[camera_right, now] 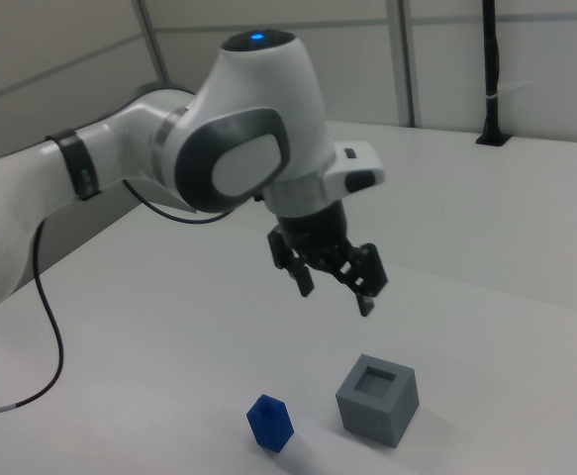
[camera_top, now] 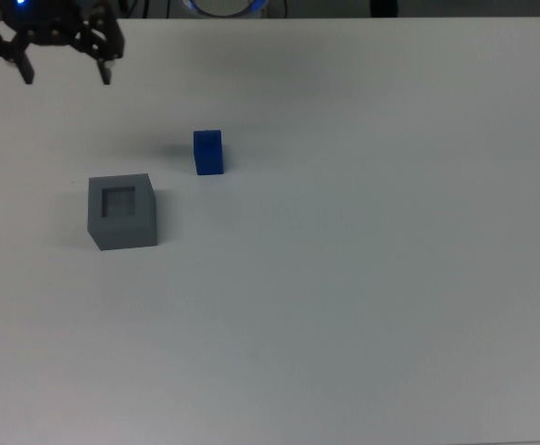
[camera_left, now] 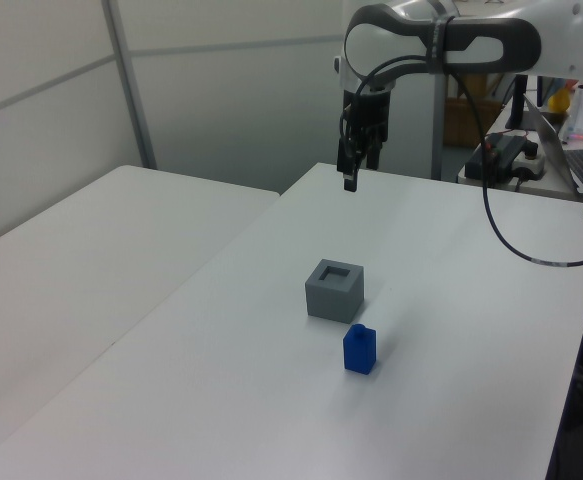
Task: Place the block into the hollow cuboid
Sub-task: 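Move the open gripper over the blue block and lower toward it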
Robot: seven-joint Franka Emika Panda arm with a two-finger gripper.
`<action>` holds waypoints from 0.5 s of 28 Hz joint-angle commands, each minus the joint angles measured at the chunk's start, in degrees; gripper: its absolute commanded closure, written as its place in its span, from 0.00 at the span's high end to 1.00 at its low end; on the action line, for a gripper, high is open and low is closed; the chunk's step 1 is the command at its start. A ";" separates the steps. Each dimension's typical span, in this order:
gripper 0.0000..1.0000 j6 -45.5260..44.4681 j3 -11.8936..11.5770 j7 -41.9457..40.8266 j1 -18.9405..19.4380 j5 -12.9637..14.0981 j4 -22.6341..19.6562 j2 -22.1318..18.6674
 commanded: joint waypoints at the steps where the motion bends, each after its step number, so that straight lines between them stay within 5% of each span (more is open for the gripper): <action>1: 1.00 -3.61 0.86 -0.38 0.32 0.03 -1.35 -1.34; 14: 1.00 -2.67 1.12 0.14 2.86 0.81 -7.04 -4.93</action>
